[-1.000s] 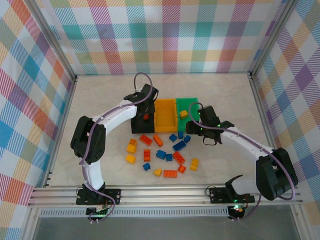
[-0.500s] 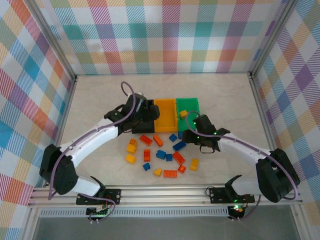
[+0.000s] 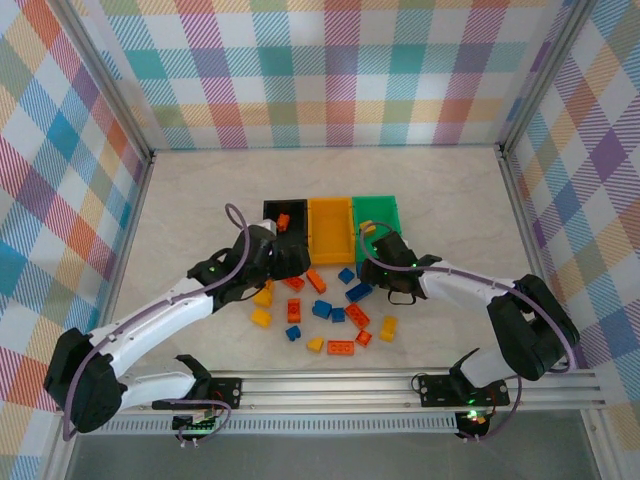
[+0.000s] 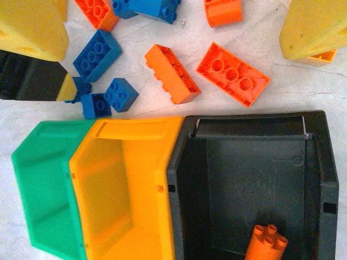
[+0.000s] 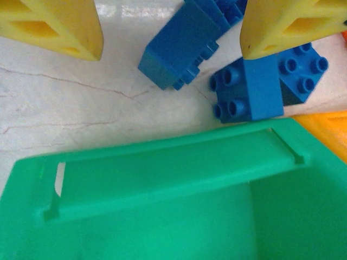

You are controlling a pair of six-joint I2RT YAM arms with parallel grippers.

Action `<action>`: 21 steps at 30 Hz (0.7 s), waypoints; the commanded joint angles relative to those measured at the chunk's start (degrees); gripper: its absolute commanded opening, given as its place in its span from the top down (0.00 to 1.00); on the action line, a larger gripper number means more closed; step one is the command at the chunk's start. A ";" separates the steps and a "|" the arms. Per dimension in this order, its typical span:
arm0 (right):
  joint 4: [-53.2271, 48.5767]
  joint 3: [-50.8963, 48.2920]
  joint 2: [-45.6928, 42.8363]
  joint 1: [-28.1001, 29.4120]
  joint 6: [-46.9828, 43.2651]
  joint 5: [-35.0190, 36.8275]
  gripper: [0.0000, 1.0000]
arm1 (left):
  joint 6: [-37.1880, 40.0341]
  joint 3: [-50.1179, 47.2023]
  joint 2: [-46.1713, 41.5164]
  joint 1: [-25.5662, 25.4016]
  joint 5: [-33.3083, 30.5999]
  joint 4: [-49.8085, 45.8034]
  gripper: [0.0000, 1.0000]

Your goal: Sort the legos into containers by color

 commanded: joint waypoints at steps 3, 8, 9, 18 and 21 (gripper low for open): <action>0.48 0.57 0.59 0.29 2.53 2.49 0.32 | -0.84 -1.59 -1.91 -0.46 0.93 1.57 0.00; -3.28 1.78 3.43 0.29 3.00 3.16 0.40 | -0.75 -2.42 -2.38 -0.48 0.44 1.61 0.00; -3.24 1.46 3.61 0.29 3.08 3.07 0.41 | -0.78 -2.50 -2.44 -0.48 0.40 1.61 0.00; -4.58 -1.15 0.69 0.05 2.57 4.55 0.56 | -0.77 -2.36 -2.64 -0.47 0.12 1.60 0.00; -4.44 -1.68 0.50 -0.65 2.05 4.12 0.62 | -0.78 -2.43 -2.67 -0.48 -0.02 1.64 0.00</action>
